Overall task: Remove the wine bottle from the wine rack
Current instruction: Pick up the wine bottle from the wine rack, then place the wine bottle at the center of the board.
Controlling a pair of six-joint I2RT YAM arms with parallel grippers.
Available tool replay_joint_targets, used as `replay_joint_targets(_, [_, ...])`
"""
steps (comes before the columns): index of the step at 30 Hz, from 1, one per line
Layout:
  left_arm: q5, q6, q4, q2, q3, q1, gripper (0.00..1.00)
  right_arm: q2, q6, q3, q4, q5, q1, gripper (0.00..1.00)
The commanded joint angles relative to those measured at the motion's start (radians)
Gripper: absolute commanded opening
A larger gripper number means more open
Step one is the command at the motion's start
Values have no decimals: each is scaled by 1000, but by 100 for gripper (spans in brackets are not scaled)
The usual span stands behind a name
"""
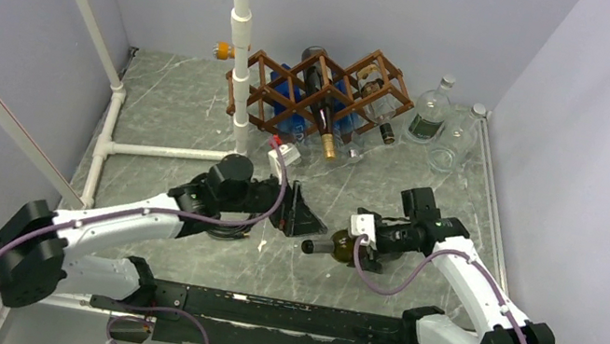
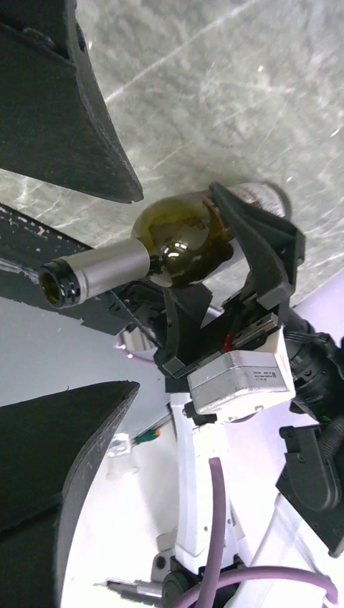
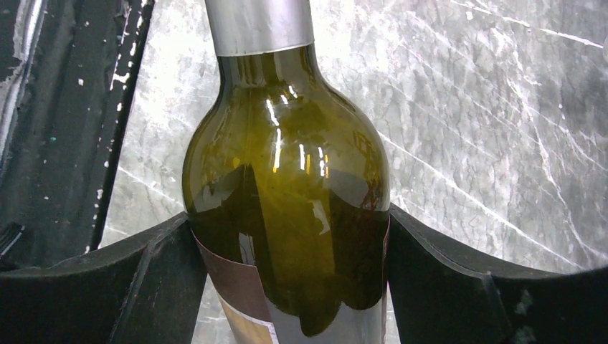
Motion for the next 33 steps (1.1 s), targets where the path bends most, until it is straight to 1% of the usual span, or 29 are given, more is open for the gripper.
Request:
replay_joint_targets(1, [-147,67,-66,-123,-28,5,100,-10,-4,66,-16,-128,-21,48])
replay_joint_targets(7, [-279,117,-92,-270,-95,4,100,-22,5,82,-39,-197,-73,47])
replay_joint_targets(14, [-345,137,-82,-379,-174,7,100,-37,37,103,-65,-298,-179,46])
replay_joint_targets(22, [-392,160,-117,-430,-218,9,99,-64,127,114,-35,-401,-326,46])
replay_joint_targets(33, [-415,179,-129,-484,-273,8,100,-67,295,102,97,-421,-438,45])
